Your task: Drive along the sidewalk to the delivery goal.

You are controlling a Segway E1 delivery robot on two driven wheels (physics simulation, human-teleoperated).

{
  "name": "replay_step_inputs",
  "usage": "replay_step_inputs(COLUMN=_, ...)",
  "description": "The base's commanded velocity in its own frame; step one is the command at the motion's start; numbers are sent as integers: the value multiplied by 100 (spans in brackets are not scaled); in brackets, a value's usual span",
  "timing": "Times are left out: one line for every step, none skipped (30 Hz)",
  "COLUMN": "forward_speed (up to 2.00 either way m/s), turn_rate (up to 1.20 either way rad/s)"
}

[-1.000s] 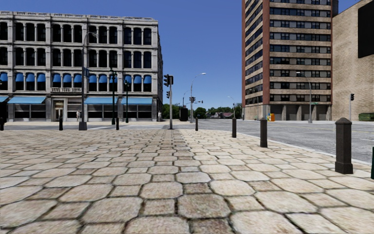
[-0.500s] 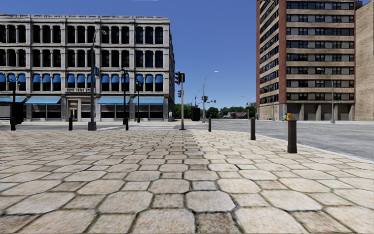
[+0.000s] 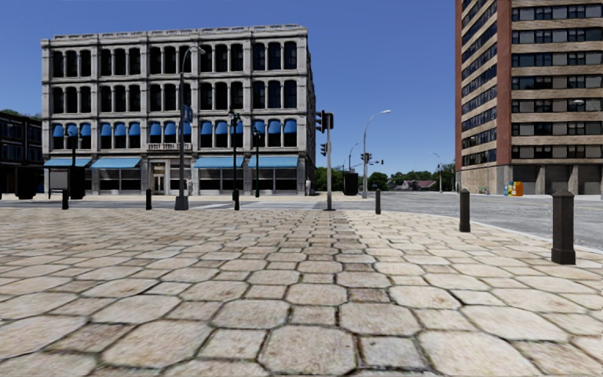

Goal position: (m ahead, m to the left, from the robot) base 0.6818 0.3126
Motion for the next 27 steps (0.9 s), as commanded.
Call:
replay_step_inputs(forward_speed=121, turn_rate=0)
replay_step_inputs(forward_speed=113, turn_rate=0)
replay_step_inputs(forward_speed=113, turn_rate=0)
replay_step_inputs(forward_speed=107, turn_rate=0)
replay_step_inputs(forward_speed=99, turn_rate=0)
replay_step_inputs(forward_speed=88, turn_rate=0)
replay_step_inputs(forward_speed=88, turn_rate=0)
replay_step_inputs(forward_speed=78, turn_rate=0)
replay_step_inputs(forward_speed=72, turn_rate=0)
replay_step_inputs(forward_speed=67, turn_rate=0)
replay_step_inputs(forward_speed=67, turn_rate=0)
replay_step_inputs(forward_speed=58, turn_rate=0)
replay_step_inputs(forward_speed=55, turn_rate=0)
replay_step_inputs(forward_speed=55, turn_rate=0)
replay_step_inputs(forward_speed=54, turn_rate=0)
replay_step_inputs(forward_speed=0, turn_rate=0)
replay_step_inputs(forward_speed=0, turn_rate=0)
replay_step_inputs(forward_speed=0, turn_rate=0)
replay_step_inputs(forward_speed=0, turn_rate=0)
replay_step_inputs(forward_speed=0, turn_rate=0)
replay_step_inputs(forward_speed=0, turn_rate=0)
replay_step_inputs(forward_speed=0, turn_rate=0)
replay_step_inputs(forward_speed=0, turn_rate=0)
replay_step_inputs(forward_speed=0, turn_rate=0)
replay_step_inputs(forward_speed=0, turn_rate=0)
replay_step_inputs(forward_speed=0, turn_rate=0)
replay_step_inputs(forward_speed=0, turn_rate=0)
